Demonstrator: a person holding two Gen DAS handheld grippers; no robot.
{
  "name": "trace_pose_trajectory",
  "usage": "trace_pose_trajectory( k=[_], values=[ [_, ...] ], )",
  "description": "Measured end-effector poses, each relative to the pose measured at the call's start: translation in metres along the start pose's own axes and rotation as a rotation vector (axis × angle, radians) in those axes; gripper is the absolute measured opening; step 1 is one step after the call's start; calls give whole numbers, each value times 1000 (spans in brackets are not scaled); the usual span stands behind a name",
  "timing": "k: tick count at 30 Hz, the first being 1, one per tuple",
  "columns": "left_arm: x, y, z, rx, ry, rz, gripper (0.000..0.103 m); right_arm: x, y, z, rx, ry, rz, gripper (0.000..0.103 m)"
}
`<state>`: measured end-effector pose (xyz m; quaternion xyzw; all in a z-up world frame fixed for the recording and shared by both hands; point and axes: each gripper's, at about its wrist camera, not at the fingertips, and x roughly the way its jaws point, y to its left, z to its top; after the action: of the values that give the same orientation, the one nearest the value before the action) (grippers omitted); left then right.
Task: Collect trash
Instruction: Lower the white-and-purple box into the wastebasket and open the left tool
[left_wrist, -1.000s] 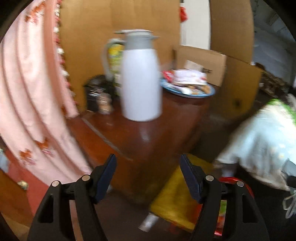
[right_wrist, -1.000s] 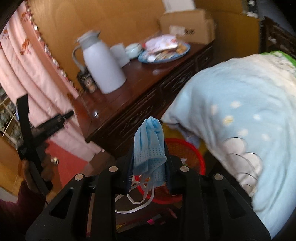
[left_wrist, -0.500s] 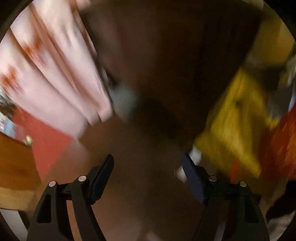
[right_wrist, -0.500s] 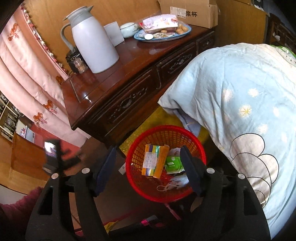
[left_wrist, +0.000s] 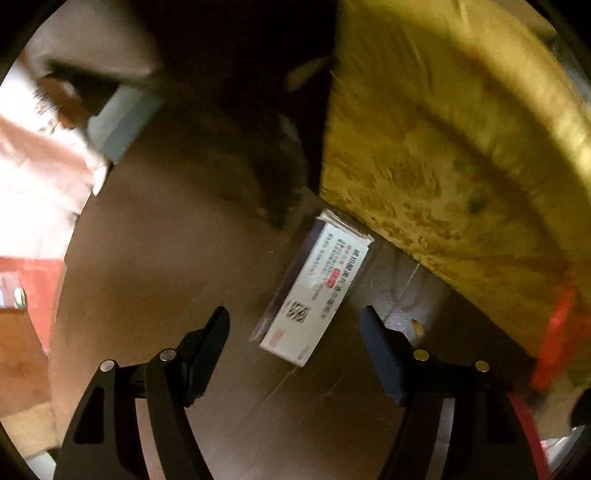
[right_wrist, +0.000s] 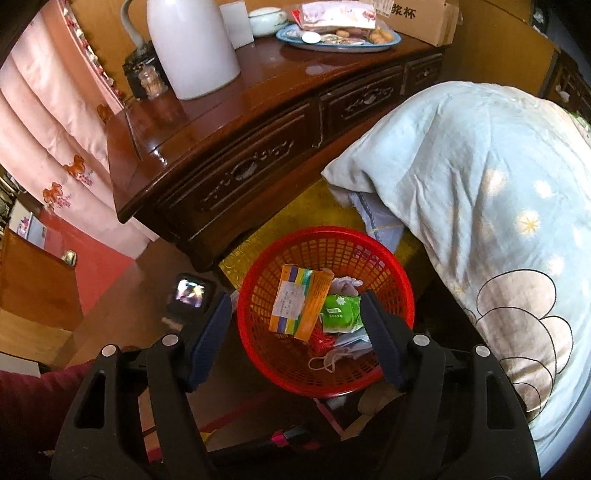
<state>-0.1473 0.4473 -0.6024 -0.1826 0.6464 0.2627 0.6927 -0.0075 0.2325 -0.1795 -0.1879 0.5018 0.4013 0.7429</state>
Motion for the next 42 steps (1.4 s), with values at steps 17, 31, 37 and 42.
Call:
trace_pose_trajectory(
  k=[17,31,37,42],
  values=[
    [36,7,-9,6,36,-103,43,0,7,-6,-26,-14,-19,70],
    [-264,59,-44,103,-359,-187,43,-38,-46,-37,123,-124,60,69],
    [-409,-41,-14,327,-622,-281,44,-81,-67,-59,160,-244,89,69],
    [-419,-143,-10,489,-586,-279,66,-112,-94,-80,218,-324,103,70]
  ],
)
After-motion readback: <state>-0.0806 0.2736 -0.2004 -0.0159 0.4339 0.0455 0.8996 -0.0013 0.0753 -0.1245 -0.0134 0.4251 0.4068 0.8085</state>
